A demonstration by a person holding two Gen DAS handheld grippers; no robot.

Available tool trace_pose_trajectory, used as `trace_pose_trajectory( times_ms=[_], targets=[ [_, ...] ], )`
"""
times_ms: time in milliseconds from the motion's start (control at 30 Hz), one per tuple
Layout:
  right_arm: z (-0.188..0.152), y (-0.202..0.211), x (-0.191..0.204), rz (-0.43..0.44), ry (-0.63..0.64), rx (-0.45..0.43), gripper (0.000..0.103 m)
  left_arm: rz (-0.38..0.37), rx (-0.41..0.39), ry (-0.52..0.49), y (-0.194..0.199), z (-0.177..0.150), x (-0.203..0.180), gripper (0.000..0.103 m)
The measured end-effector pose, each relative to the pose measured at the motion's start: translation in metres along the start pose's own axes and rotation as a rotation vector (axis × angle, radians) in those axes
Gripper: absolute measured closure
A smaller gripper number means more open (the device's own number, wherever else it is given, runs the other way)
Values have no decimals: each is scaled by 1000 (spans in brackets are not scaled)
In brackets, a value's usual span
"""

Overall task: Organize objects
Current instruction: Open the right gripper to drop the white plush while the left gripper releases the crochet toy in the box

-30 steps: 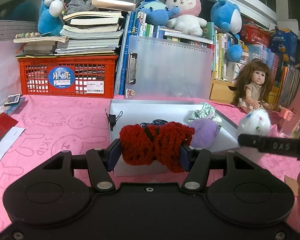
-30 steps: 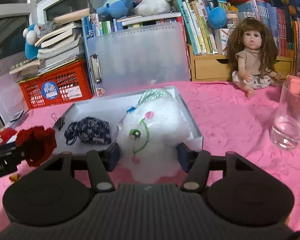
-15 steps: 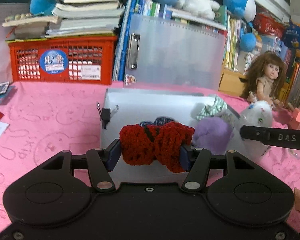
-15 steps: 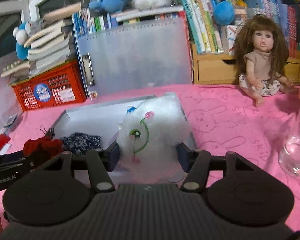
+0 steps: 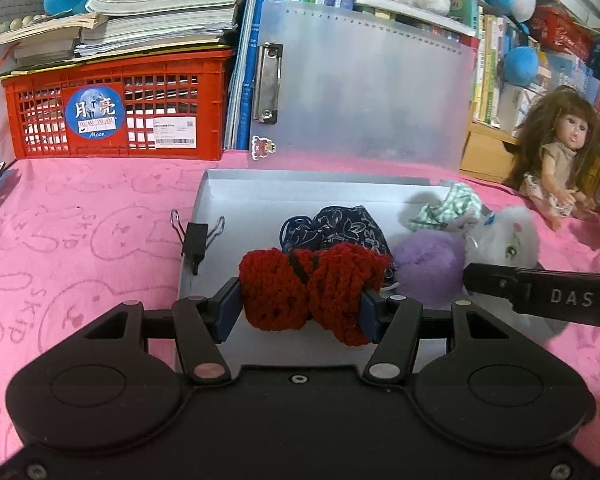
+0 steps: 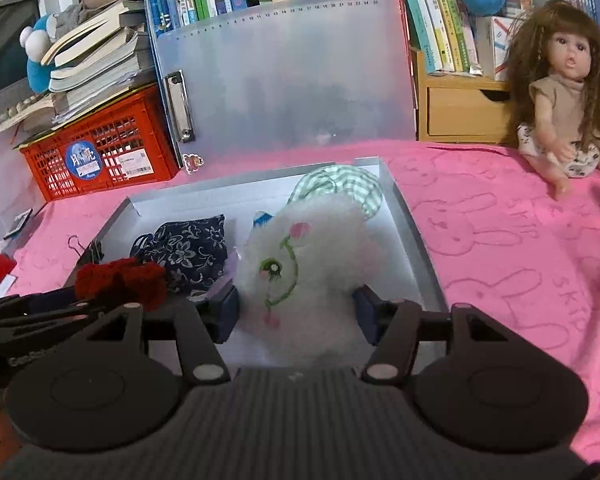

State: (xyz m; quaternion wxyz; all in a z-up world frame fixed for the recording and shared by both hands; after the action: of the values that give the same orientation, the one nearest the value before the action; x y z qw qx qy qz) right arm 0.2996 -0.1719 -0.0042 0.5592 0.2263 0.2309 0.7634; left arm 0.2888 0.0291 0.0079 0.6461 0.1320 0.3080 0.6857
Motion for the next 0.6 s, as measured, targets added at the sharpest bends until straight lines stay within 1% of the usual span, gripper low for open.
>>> trace_pose_trajectory(
  times_ms=[167, 267, 467, 567, 600],
  targets=[
    [4, -11, -9, 53, -87, 17, 41, 17, 9, -3, -12, 5, 1, 47],
    [4, -15, -10, 52, -94, 27, 41, 23, 24, -7, -19, 3, 1, 46],
    [0, -18, -10, 58, -96, 33, 40, 25, 17, -55, -19, -1, -6, 44],
    [0, -15, -9, 53, -89, 32, 37, 14, 21, -58, -17, -2, -8, 41],
    [0, -14, -8, 51, -86, 31, 32, 8, 19, -59, -15, -2, -8, 40]
  ],
)
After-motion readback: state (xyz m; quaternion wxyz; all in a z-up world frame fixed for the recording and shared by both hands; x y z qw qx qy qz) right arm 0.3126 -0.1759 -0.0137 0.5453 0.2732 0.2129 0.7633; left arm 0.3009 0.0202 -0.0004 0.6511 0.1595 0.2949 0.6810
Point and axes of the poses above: each gripper's, at about its wrist camera, not at the fingertips, and y roughly against the way its jaws point, x to its left, z to its top, the point moved 3 cm from there along -y, roughly the way its jaws point, and after that the axes turned 8 degrees about y, right-handed, at the moved point
